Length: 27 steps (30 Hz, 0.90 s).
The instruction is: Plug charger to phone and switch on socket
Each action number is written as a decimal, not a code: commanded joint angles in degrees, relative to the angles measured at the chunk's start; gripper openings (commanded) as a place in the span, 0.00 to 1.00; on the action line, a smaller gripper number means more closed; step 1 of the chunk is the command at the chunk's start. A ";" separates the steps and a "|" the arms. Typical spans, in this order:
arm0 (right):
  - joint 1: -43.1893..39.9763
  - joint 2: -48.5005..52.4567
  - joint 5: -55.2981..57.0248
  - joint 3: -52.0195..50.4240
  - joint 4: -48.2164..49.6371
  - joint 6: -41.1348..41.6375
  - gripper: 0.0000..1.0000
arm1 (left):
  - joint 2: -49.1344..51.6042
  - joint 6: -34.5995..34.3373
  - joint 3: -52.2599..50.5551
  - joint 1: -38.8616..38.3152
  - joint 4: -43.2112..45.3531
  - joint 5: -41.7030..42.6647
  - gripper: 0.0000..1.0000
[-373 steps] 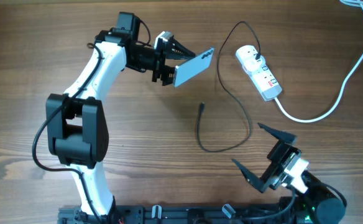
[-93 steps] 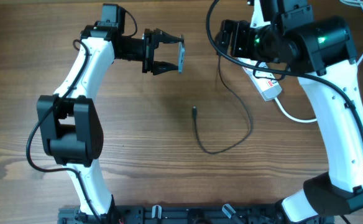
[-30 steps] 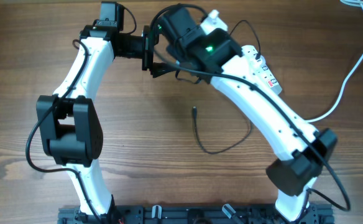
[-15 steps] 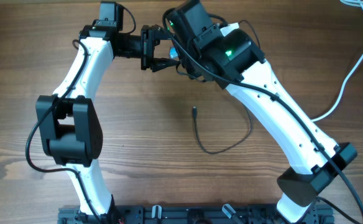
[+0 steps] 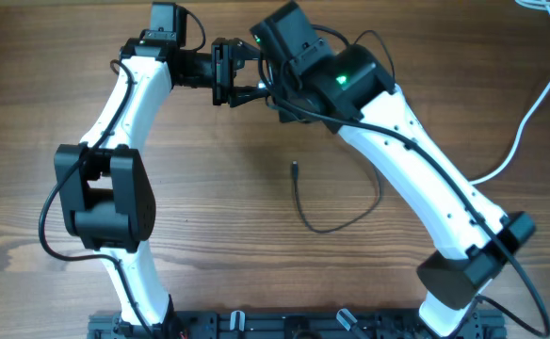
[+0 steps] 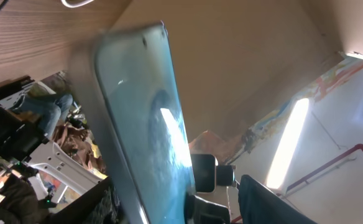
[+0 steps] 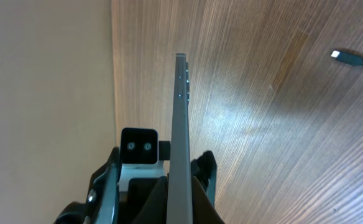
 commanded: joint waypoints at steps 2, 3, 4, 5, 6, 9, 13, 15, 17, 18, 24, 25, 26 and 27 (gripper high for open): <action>0.11 2.03 0.50 -0.04 1.60 1.22 0.04 | -1.70 -0.31 0.26 0.35 0.20 1.68 0.57; 0.11 2.01 0.00 -0.04 2.27 1.22 0.04 | -1.70 -0.31 0.26 0.35 0.20 1.68 0.57; 0.09 2.01 -0.76 -0.04 2.78 1.22 0.04 | -1.70 -0.31 0.26 0.35 0.20 1.68 0.57; 0.09 2.01 -1.49 -0.04 3.13 1.22 0.04 | -1.70 -0.31 0.26 0.35 0.20 1.68 0.57; 0.09 2.01 -1.84 -0.04 3.21 1.25 0.04 | -1.70 -0.31 0.26 0.35 0.20 1.68 0.57; 0.09 2.01 -1.86 -0.04 3.30 1.20 0.04 | -1.70 -0.31 0.26 0.35 0.20 1.68 0.53; 0.09 1.79 -2.29 -0.04 3.15 1.20 0.04 | -1.70 -0.31 0.26 0.37 0.20 1.68 0.53; 0.09 0.98 -2.49 -0.04 3.17 1.22 0.04 | -1.70 -0.31 0.26 0.48 0.20 1.68 0.53; 0.09 0.11 -2.12 -0.04 3.19 1.20 0.04 | -1.70 -0.31 0.26 0.63 0.20 1.68 0.53; 0.09 -0.17 -1.38 -0.04 3.21 1.20 0.04 | -1.70 -0.31 0.26 0.68 0.20 1.68 0.53; 0.20 -0.04 -2.01 -0.04 2.95 1.03 0.04 | -1.70 -0.31 0.26 0.68 0.17 1.68 0.49; 0.20 -0.04 -2.01 -0.04 3.17 1.09 0.04 | -1.70 -0.31 0.26 0.68 0.20 1.68 0.49; 0.20 -0.07 -2.01 -0.04 3.41 1.09 0.04 | -1.70 -0.31 0.26 0.68 0.20 1.68 0.48; 0.20 -0.07 -2.05 -0.04 3.58 1.09 0.04 | -1.70 -0.31 0.26 0.68 0.17 1.68 0.46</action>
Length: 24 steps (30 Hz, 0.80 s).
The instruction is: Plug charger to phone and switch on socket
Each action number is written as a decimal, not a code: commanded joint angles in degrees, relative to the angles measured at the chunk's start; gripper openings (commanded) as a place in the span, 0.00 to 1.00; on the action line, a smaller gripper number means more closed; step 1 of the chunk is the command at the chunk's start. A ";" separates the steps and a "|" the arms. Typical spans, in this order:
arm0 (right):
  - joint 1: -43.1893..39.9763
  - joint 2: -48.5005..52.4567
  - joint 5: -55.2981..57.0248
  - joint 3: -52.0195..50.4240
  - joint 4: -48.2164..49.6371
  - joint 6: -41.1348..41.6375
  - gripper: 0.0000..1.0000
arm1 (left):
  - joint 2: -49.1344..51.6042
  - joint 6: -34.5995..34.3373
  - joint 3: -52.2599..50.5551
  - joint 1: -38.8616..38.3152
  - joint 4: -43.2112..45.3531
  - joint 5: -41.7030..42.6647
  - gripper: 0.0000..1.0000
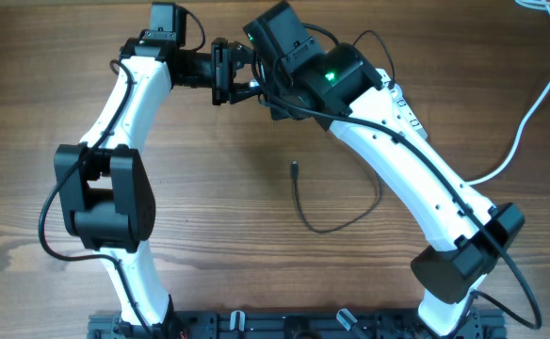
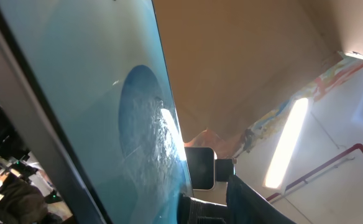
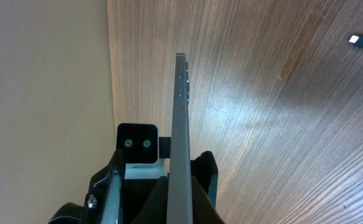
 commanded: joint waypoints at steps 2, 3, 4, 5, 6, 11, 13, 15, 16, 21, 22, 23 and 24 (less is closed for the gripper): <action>0.17 -1.88 -0.48 0.07 0.74 0.85 0.04 | -1.70 -0.13 0.26 0.61 0.17 1.46 0.42; 0.17 -1.88 -1.25 0.07 0.76 0.85 0.04 | -1.70 -0.13 0.26 0.61 0.17 1.46 0.42; 0.17 -1.88 -2.16 0.07 0.92 0.85 0.05 | -1.70 -0.13 0.26 0.61 0.17 1.46 0.42; 0.17 -1.88 -2.97 0.07 1.20 0.81 0.04 | -1.70 -0.13 0.26 0.61 0.17 1.46 0.42; 0.17 -1.88 -3.69 0.07 1.40 0.83 0.04 | -1.70 -0.13 0.26 0.61 0.17 1.46 0.42; 0.17 -1.90 -4.20 0.07 1.38 0.79 0.04 | -1.70 -0.13 0.26 0.61 0.17 1.46 0.40; 0.17 -1.92 -4.87 0.07 1.31 0.81 0.04 | -1.70 -0.13 0.26 0.61 0.17 1.46 0.37; 0.17 -1.92 -5.88 0.07 1.36 0.83 0.04 | -1.70 -0.13 0.26 0.61 0.17 1.46 0.36; 0.17 -1.90 -5.88 0.07 1.33 0.79 0.04 | -1.70 -0.13 0.26 0.61 0.17 1.46 0.35; 0.17 -1.92 -5.88 0.07 0.76 0.72 0.04 | -1.70 -0.13 0.26 0.61 0.17 1.46 0.29; 0.17 -1.90 -5.88 0.07 0.74 0.74 0.05 | -1.70 -0.13 0.26 0.61 0.17 1.46 0.29; 0.17 -1.92 -5.90 0.07 0.74 0.74 0.08 | -1.70 -0.13 0.26 0.61 0.17 1.46 0.28; 0.17 -1.92 -5.92 0.07 0.76 0.72 0.09 | -1.70 -0.13 0.26 0.61 0.17 1.46 0.27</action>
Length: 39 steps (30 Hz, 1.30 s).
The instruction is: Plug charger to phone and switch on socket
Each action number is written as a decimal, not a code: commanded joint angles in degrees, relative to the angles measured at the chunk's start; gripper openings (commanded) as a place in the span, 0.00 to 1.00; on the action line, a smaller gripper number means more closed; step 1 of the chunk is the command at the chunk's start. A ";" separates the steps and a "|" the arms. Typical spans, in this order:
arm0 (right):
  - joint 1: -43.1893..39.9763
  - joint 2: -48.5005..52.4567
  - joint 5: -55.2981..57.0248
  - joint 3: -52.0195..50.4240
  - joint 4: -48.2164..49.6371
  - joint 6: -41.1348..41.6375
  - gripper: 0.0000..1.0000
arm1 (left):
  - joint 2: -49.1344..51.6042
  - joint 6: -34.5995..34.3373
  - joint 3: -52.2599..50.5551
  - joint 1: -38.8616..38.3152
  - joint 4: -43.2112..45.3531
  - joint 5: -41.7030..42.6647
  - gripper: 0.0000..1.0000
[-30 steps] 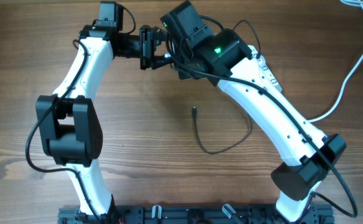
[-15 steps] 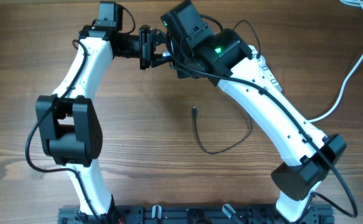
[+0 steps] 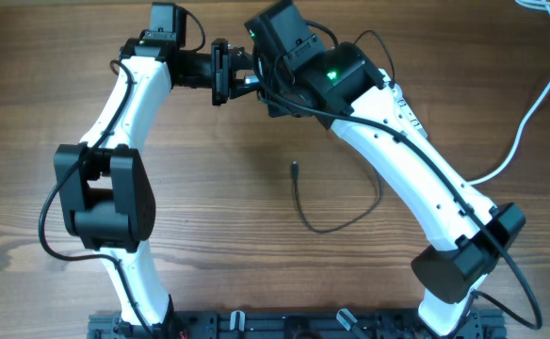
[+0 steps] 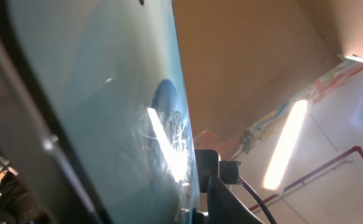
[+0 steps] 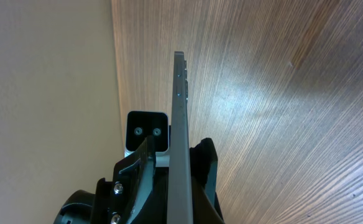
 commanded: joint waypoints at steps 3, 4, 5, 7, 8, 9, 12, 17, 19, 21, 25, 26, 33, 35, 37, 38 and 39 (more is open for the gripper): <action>0.46 -1.90 -3.54 0.07 -0.81 -1.27 0.10 | -1.70 0.28 0.28 0.59 0.46 1.53 0.18; 0.46 -1.90 -3.54 0.07 -0.76 -1.81 0.15 | -1.70 0.28 0.28 0.59 0.44 1.53 0.14; 0.46 -1.90 -3.56 0.07 -0.55 -2.67 0.25 | -1.70 0.28 0.28 0.59 0.46 1.53 0.10; 0.46 -1.90 -4.13 0.07 -0.42 -3.50 0.44 | -1.70 0.28 0.28 0.59 0.46 1.51 0.04; 0.46 -1.92 -4.17 0.07 0.28 -5.31 0.58 | -1.70 0.28 0.28 0.59 0.46 1.51 0.04; 0.46 -1.95 -4.17 0.09 0.98 -7.28 0.72 | -1.70 0.28 0.28 0.59 0.46 1.38 0.04; 0.04 -4.33 -3.32 0.09 2.27 -15.96 0.98 | -1.70 0.31 0.28 0.61 0.48 -1.40 0.04; -3.58 -11.89 3.30 0.09 2.21 -40.15 1.00 | -1.70 6.93 0.28 2.86 2.47 -15.67 0.04; -5.55 -13.33 3.23 0.09 1.29 -54.86 1.00 | -1.70 14.93 0.28 3.96 2.29 -19.19 0.04; -7.48 -13.73 3.23 0.09 -1.86 -69.79 1.00 | -1.70 24.81 0.28 4.79 0.17 -22.12 0.04; -11.32 -11.23 3.26 0.07 -13.97 -81.22 1.00 | -3.21 33.81 0.28 4.98 -3.87 -24.57 0.04; -12.02 -10.14 3.19 0.07 -16.15 -81.13 1.00 | -4.59 33.77 0.28 4.98 -5.05 -28.79 0.04; -13.55 0.66 -8.63 0.07 -20.79 -86.33 1.00 | -19.63 29.07 0.28 5.05 -15.54 -71.67 0.04; -12.90 4.83 -14.08 0.07 -20.98 -90.07 0.99 | -22.27 25.88 0.28 5.09 -19.43 -84.30 0.04; -12.24 8.35 -18.86 0.07 -21.46 -93.15 0.99 | -23.26 25.11 0.28 5.09 -22.40 -91.51 0.04; -12.02 9.40 -20.13 0.07 -21.62 -94.16 0.99 | -23.26 25.11 0.28 5.09 -23.69 -93.55 0.04; -11.39 11.78 -21.09 0.07 -21.90 -95.12 0.97 | -23.21 25.11 0.26 5.11 -25.33 -95.19 0.04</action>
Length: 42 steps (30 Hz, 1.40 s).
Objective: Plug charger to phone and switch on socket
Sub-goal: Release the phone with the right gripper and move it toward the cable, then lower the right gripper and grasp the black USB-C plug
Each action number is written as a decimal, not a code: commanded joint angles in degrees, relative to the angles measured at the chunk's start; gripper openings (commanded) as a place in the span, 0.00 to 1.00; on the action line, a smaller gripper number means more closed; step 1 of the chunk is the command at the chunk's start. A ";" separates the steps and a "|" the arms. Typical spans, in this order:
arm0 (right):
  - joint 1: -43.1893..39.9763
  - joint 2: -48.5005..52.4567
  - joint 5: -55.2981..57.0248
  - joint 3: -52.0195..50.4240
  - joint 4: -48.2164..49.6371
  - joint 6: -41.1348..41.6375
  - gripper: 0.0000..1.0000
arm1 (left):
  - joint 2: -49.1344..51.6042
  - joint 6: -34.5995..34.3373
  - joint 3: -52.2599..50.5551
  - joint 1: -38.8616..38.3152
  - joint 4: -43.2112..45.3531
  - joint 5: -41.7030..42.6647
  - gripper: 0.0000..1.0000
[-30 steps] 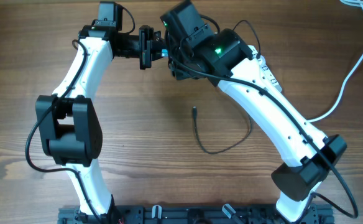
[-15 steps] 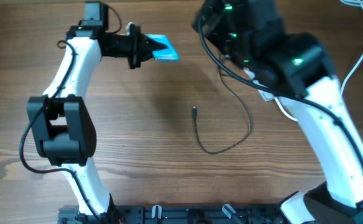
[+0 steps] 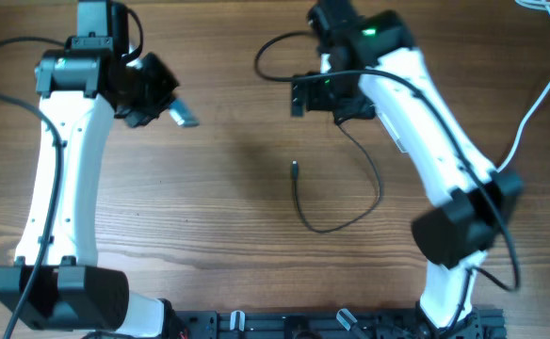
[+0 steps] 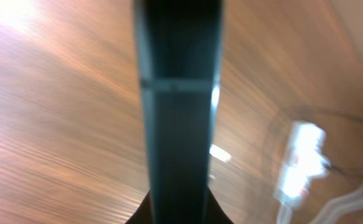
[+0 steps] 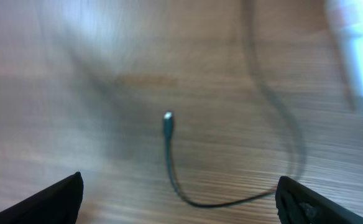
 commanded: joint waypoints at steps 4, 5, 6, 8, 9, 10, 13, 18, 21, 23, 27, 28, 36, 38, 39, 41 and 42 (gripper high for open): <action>3.58 8.70 -7.02 -0.09 -2.16 -6.08 0.96 | 0.79 -1.88 -0.26 0.52 -3.04 -15.87 0.04; 4.28 9.35 -6.47 -0.09 -2.69 -6.05 0.96 | 0.79 -1.88 -0.28 0.85 -2.93 -15.85 0.04; 4.85 9.68 -5.84 -0.09 -3.15 -6.01 0.96 | 0.79 -1.88 -0.28 1.44 -2.95 -15.85 0.04; 5.70 10.03 -4.39 -0.09 -3.52 -4.70 0.84 | 0.79 -1.88 -0.28 2.97 -3.02 -15.85 0.04; 6.01 9.94 -3.85 -0.09 -3.58 -2.64 0.83 | 0.79 -1.90 -0.28 3.80 -3.15 -15.76 0.04; 6.34 9.31 -3.67 -0.09 -3.56 -1.22 0.84 | 0.79 -1.88 -0.28 4.85 -3.23 -15.15 0.04; 6.91 6.86 -2.75 -0.09 -2.71 0.11 0.84 | 0.79 -1.81 -0.28 7.52 -3.58 -13.03 0.04; 7.23 5.33 -0.22 -0.98 -2.75 1.66 1.00 | 0.79 -0.94 -0.28 8.90 -3.58 -9.09 0.04; 7.28 5.38 -0.96 -5.90 1.75 1.14 0.94 | 0.79 -0.96 -0.72 8.79 -3.56 -9.16 0.04; 7.28 5.42 -0.98 -12.33 6.82 0.96 0.59 | 0.85 -0.98 -1.01 8.79 -3.52 -9.35 0.04; 7.28 5.49 -1.42 -22.82 13.79 2.56 0.59 | 0.85 -0.98 -1.05 8.79 -3.10 -9.40 0.04; 7.28 5.49 -1.40 -24.72 15.41 3.76 0.59 | 0.85 -1.01 -1.05 8.79 -2.86 -9.38 0.04; 7.78 5.57 -2.08 -30.84 25.42 6.16 0.59 | 0.85 -1.01 -1.09 8.79 -1.95 -9.35 0.04; 8.39 5.64 -2.05 -30.84 26.27 7.45 0.55 | 0.85 -1.03 -1.09 8.79 -2.01 -9.35 0.04; 8.57 5.64 -2.08 -30.84 26.25 8.22 0.53 | 0.85 -1.01 -1.09 8.79 -2.05 -9.35 0.04; 9.35 5.66 -2.05 -30.84 26.34 9.68 0.52 | 0.85 -1.01 -1.09 8.79 -2.03 -9.35 0.04; 9.79 5.68 -1.81 -30.84 26.45 10.54 0.52 | 0.85 -1.03 -1.09 8.79 -2.01 -9.33 0.04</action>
